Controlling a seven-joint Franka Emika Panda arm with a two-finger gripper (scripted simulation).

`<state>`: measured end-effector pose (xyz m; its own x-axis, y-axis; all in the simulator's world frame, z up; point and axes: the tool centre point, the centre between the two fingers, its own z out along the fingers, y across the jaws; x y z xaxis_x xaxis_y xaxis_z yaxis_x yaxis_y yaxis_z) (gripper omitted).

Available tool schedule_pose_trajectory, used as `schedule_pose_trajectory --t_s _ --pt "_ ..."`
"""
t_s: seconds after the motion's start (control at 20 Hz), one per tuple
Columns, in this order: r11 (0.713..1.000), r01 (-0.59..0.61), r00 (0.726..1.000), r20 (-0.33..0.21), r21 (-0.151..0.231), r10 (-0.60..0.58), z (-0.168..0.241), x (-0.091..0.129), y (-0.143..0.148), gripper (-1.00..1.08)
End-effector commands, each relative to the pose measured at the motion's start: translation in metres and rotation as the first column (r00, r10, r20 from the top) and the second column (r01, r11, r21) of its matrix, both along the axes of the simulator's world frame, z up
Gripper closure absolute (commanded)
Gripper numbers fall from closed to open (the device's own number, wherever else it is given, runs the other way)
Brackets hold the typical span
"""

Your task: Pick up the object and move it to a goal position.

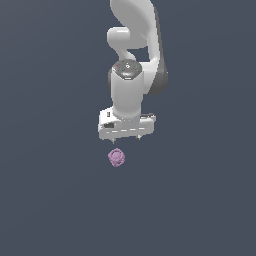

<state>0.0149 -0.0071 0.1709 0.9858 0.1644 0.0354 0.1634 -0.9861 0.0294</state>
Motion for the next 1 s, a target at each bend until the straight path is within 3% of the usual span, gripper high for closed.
schedule_pose_trajectory --t_s 0.0,0.35,0.95 --pt "0.999 -0.048 0.999 -0.006 -0.001 0.048 -0.008 0.002 -0.005 -0.92" --pt "0.979 -0.205 0.979 -0.022 0.002 0.205 -0.034 0.007 -0.02 -0.92" --pt "0.912 -0.41 0.911 -0.038 0.018 0.41 -0.071 0.012 -0.041 -0.92"
